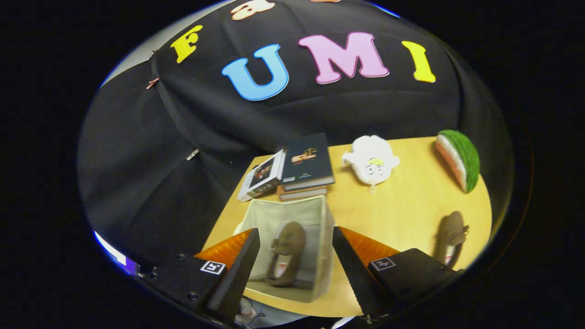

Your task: Open the storage box then place both shoes into the box .Put the left shoe in first, then the right shoe, with the right side of both shoes facing outward in a uniform manner.

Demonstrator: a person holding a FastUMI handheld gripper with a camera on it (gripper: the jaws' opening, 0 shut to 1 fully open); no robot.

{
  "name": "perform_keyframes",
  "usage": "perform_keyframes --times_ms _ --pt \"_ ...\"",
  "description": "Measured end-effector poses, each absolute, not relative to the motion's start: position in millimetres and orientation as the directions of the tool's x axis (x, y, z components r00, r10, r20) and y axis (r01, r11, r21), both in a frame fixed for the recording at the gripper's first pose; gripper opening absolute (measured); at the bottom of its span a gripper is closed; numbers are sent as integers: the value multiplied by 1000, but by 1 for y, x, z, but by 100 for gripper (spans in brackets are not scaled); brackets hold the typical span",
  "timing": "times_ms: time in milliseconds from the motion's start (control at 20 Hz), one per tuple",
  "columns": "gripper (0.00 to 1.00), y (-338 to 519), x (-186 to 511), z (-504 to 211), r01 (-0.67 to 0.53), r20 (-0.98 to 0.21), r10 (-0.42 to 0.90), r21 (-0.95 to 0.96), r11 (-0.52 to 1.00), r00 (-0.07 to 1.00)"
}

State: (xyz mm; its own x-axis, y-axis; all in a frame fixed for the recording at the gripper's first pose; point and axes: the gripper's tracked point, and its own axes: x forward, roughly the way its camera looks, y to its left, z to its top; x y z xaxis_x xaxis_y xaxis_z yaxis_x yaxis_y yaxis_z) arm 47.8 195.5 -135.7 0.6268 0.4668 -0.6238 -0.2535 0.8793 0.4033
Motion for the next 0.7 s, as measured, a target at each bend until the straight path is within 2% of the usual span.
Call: perform_keyframes --times_ms 250,450,700 --pt "98 56 41 -144 -119 -652 254 244 962 715" --pt "98 -25 30 -160 10 -682 151 226 974 715" --pt "98 -112 22 -203 62 -729 62 142 988 681"
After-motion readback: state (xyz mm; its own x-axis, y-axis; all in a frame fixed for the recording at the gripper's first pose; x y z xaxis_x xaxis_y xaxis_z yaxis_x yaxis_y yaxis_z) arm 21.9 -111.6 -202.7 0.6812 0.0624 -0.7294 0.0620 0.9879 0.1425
